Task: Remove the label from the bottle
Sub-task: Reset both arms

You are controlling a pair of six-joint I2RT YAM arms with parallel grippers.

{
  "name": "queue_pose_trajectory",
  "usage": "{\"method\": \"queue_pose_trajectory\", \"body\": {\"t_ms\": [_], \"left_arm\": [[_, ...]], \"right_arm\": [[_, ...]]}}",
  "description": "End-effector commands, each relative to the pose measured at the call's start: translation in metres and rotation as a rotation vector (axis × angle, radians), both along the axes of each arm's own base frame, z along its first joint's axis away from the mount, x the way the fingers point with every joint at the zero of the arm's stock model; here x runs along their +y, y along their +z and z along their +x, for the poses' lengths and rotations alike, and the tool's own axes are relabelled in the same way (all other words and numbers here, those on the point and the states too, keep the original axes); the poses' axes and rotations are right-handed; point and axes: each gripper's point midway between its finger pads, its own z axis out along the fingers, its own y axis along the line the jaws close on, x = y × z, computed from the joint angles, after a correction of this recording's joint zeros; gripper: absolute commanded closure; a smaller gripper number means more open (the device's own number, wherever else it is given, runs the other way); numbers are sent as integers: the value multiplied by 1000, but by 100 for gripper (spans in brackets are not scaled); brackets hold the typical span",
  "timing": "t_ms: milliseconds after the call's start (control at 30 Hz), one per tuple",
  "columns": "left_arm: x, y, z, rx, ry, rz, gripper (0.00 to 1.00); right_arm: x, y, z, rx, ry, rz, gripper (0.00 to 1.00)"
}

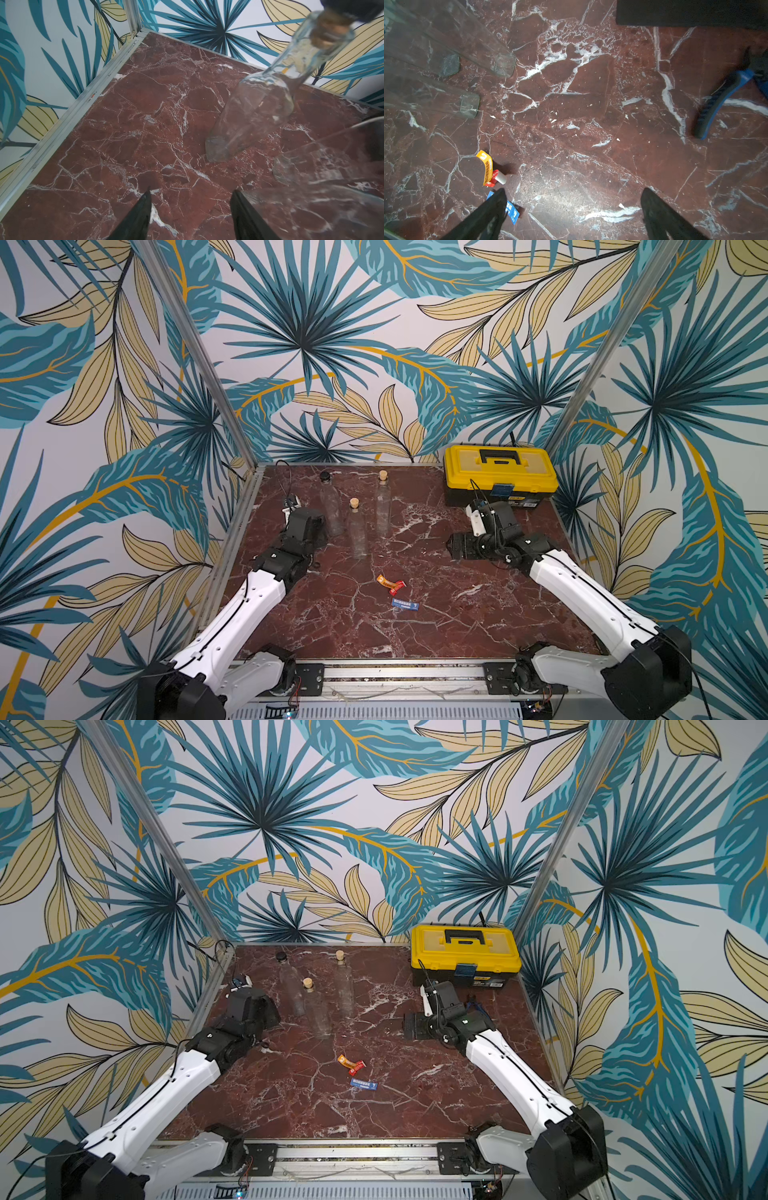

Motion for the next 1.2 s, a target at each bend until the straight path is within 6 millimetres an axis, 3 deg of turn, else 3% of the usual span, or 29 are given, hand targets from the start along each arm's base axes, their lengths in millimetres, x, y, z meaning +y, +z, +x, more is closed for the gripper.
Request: {"method": "queue_pose_trajectory", "body": {"t_ms": [0,167,433,800,1167], "left_arm": [[6,8,19,-59,-19,6,38],[18,-12,26,-19,-4,3,37],[33,-21,35,-52,-11,57,34],[66,-32,34,-74,28,127,33],[94,-58,58,-101,20,153,33]], "right_arm": [[-8,12,17,-63,-32,-26,1],[-18,7,30,-57,-70,-35,0],[-30,7,49,-83,-85,-54,1],[-35,0,58,-76,-89,-57,0],[-37,-4,62,-87,-78,-63,0]]}}
